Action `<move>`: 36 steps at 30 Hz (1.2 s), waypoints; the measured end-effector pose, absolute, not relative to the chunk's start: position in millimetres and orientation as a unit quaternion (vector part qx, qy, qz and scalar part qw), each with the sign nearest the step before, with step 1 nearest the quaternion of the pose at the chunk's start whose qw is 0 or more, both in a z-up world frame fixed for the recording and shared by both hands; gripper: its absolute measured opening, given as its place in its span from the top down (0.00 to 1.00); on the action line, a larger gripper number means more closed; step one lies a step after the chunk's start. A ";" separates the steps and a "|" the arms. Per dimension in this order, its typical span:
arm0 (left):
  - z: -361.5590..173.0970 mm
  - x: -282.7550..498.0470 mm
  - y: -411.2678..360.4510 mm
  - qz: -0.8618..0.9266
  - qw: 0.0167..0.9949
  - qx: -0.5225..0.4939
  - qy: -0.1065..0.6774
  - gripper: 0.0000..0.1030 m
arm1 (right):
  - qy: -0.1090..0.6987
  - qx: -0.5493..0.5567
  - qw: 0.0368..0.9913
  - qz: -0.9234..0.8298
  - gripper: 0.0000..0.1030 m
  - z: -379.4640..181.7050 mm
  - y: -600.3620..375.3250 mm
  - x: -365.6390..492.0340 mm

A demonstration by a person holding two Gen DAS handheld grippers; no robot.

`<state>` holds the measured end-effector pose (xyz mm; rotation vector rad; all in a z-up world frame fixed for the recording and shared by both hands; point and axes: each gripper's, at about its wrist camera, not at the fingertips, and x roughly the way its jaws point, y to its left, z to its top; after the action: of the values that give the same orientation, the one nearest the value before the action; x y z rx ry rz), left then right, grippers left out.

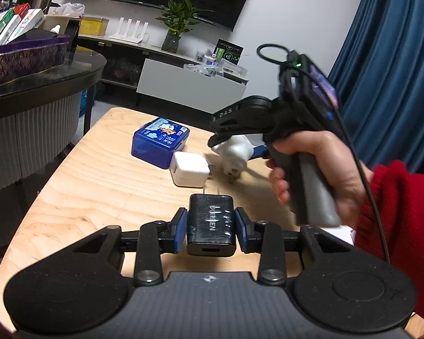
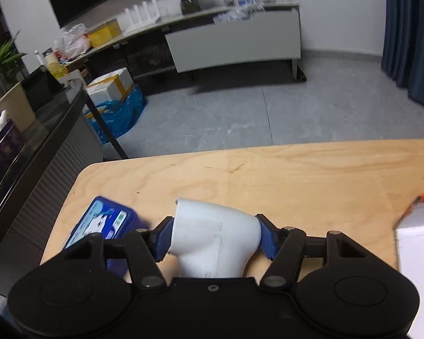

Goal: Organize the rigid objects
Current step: 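Carry the black charger and white plug adapter over the white box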

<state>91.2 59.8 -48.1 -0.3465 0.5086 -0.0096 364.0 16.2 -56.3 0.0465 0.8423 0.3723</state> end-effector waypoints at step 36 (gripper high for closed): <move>25.5 51.7 -93.8 -0.133 0.971 -0.059 0.191 0.65 | 0.206 0.054 0.976 0.043 0.39 53.0 -258.3 69.5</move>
<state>51.7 -93.8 25.5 -0.1185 0.3868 -0.2695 69.5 -258.3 53.0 0.1085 0.4163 0.0870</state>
